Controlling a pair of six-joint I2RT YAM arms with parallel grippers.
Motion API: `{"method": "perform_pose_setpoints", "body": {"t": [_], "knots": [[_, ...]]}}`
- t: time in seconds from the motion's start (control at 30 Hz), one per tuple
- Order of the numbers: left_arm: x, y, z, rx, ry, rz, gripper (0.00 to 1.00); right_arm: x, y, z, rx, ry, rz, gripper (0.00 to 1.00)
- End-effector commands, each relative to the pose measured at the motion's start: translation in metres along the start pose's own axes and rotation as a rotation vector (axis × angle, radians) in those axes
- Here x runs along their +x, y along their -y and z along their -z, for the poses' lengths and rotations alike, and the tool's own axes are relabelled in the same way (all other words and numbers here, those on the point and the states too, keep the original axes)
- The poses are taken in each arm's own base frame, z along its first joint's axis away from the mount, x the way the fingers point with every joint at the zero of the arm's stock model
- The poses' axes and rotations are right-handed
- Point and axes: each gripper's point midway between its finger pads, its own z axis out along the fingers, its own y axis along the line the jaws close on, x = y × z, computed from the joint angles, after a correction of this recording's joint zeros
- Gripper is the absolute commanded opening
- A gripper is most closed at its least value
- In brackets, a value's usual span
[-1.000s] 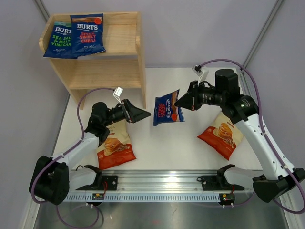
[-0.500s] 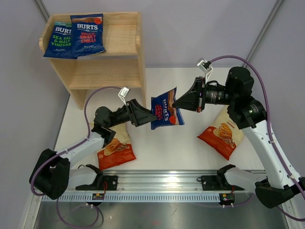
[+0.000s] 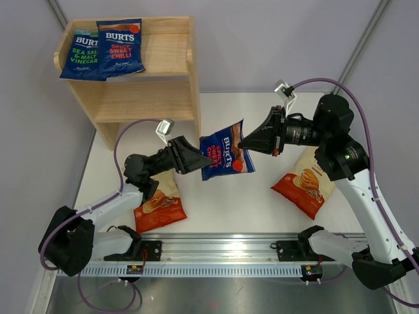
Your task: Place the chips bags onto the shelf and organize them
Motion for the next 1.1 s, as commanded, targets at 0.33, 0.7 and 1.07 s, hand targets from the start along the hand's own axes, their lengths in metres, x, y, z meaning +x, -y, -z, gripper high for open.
{"method": "perform_pose_setpoints", "body": {"t": [0.33, 0.7, 1.07], "knots": [[-0.022, -0.015, 0.016, -0.289, 0.106, -0.185, 0.04, -0.011, 0.024, 0.003, 0.158, 0.061, 0.091, 0.36], [-0.071, 0.019, 0.056, -0.645, 0.253, -0.317, 0.00, -0.032, 0.094, 0.069, 0.787, 0.218, 0.070, 0.99], [-0.198, 0.113, 0.133, -1.206, 0.652, -0.500, 0.00, -0.021, 0.111, 0.082, 0.886, 0.226, 0.057, 1.00]]}}
